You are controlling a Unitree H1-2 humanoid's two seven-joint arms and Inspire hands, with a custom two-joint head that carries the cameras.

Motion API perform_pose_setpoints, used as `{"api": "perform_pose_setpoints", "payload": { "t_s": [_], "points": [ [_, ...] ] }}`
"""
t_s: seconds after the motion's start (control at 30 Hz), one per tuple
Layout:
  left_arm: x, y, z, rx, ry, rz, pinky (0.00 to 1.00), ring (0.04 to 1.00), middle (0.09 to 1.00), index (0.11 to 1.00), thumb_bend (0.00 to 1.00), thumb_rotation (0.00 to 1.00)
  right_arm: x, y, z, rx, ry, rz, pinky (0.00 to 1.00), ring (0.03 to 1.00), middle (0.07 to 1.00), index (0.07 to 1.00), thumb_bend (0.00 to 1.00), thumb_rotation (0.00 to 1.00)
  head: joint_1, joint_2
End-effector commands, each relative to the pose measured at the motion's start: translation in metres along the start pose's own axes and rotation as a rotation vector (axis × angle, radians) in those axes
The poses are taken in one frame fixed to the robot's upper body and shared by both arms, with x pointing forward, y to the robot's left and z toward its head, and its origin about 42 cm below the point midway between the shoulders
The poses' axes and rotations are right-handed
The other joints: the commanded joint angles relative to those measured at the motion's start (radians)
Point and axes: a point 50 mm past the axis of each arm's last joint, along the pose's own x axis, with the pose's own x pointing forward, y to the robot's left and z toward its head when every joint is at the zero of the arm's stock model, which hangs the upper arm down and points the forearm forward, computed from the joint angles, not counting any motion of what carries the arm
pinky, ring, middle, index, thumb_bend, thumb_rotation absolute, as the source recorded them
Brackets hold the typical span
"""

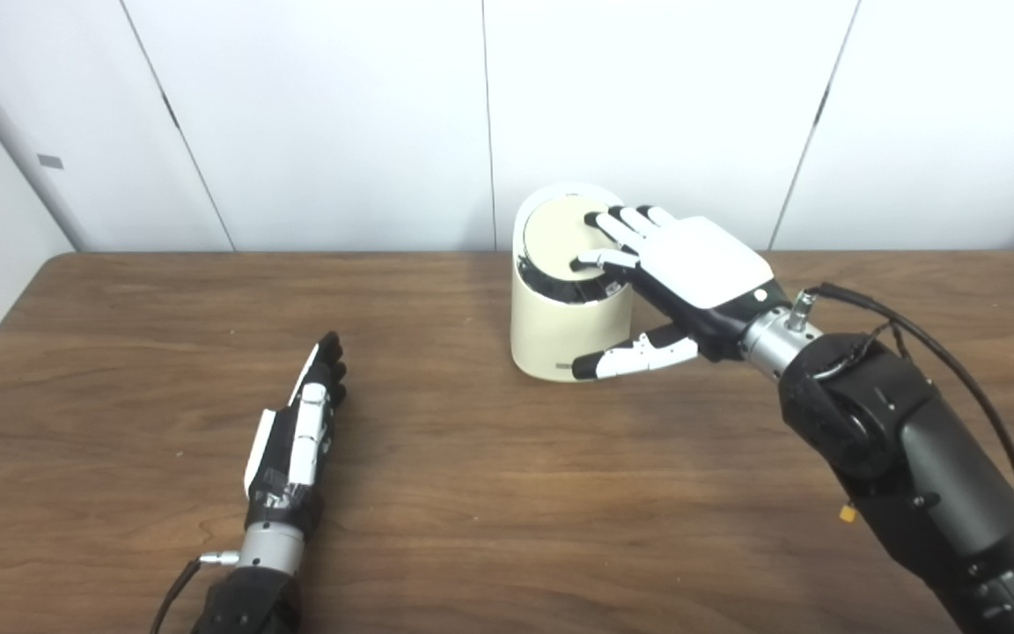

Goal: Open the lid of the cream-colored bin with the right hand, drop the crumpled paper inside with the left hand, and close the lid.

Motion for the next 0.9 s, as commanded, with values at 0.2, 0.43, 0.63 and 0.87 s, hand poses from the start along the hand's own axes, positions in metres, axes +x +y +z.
{"api": "perform_pose_setpoints", "payload": {
  "t_s": [0.2, 0.43, 0.63, 0.87],
  "points": [
    [-0.0016, -0.0040, 0.0028, -0.012, 0.000, -0.011, 0.99, 1.000, 1.000, 1.000, 0.53, 0.99, 0.0014, 0.0021, -0.0056, -0.038, 0.020, 0.050, 1.00, 1.000, 1.000, 0.736, 0.71, 1.00, 0.002, -0.002],
    [-0.0019, -0.0041, 0.0022, 0.000, 0.004, -0.013, 0.99, 1.000, 1.000, 1.000, 0.52, 0.99, 0.0000, -0.0018, -0.0049, 0.017, 0.021, -0.003, 1.00, 1.000, 1.000, 0.885, 0.68, 1.00, 0.003, -0.002],
    [-0.0009, -0.0028, 0.0010, 0.005, 0.009, -0.024, 1.00, 1.000, 1.000, 1.000, 0.50, 0.90, -0.0012, -0.0045, -0.0056, 0.054, 0.026, -0.019, 1.00, 1.000, 1.000, 0.996, 0.64, 1.00, 0.002, -0.007],
    [-0.0015, -0.0022, -0.0008, 0.006, 0.015, -0.025, 1.00, 1.000, 1.000, 1.000, 0.50, 0.83, -0.0051, -0.0023, -0.0111, 0.129, 0.082, -0.067, 1.00, 1.000, 1.000, 1.000, 0.64, 1.00, 0.001, -0.008]
  ]
}}
